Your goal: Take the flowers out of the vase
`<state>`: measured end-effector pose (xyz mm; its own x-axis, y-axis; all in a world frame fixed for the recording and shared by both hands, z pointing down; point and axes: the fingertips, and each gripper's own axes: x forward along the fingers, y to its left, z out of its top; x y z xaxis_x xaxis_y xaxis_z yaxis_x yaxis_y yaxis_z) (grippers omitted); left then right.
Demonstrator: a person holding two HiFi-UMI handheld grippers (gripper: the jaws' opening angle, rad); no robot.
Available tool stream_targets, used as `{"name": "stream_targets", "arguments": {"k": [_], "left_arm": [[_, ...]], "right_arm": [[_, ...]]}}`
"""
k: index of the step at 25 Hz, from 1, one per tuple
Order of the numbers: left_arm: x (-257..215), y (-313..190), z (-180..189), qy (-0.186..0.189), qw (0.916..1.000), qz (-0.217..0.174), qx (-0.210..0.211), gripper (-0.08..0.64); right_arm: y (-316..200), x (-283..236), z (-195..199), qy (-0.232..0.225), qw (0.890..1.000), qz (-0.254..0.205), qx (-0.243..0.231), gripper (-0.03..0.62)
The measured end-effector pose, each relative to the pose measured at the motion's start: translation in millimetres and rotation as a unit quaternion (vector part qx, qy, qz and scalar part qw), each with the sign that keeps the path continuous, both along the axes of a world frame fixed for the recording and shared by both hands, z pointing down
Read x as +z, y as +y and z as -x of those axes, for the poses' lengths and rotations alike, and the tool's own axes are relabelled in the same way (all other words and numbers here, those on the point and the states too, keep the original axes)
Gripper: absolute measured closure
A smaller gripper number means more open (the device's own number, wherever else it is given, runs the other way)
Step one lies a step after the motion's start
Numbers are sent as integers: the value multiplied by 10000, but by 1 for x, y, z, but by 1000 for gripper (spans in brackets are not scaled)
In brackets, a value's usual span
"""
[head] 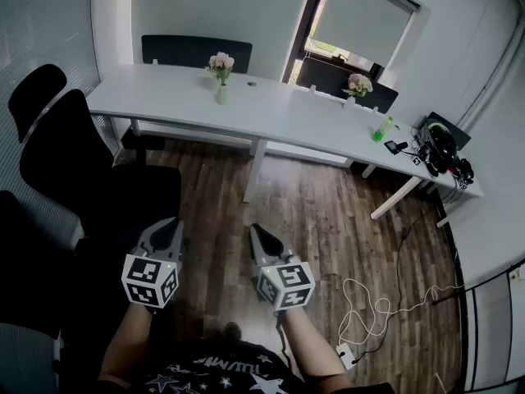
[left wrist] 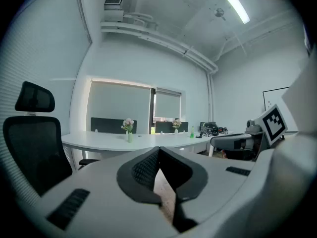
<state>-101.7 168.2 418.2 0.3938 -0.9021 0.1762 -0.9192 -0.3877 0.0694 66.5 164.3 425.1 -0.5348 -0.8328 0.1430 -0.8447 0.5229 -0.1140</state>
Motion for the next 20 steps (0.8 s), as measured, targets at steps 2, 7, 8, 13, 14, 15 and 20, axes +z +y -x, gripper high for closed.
{"name": "stream_targets", "arguments": {"k": [2, 7, 8, 13, 14, 15, 20], "left_arm": [[-4, 4, 3, 0, 10000, -64, 7, 552], [-6, 12, 15, 28, 9999, -99, 33, 551], [-6, 14, 15, 30, 9999, -97, 50, 552], [-3, 31, 13, 16, 9998, -63, 197, 552], [-1, 34, 15, 20, 9997, -49, 227, 552], [2, 36, 17, 25, 9997, -32, 251, 551], [11, 50, 29, 16, 9995, -39, 302, 552]], "right_arm": [[5, -3, 4, -64, 10000, -8, -47, 591], [15, -5, 20, -49, 9999, -12, -90, 591], [17, -5, 21, -36, 10000, 2, -67, 591], [33, 10, 27, 79, 9995, 274, -121, 591], [37, 13, 29, 49, 9994, 310, -139, 591], [40, 15, 31, 18, 9994, 325, -128, 591], [58, 19, 37, -66, 9997, 235, 7, 591]]}}
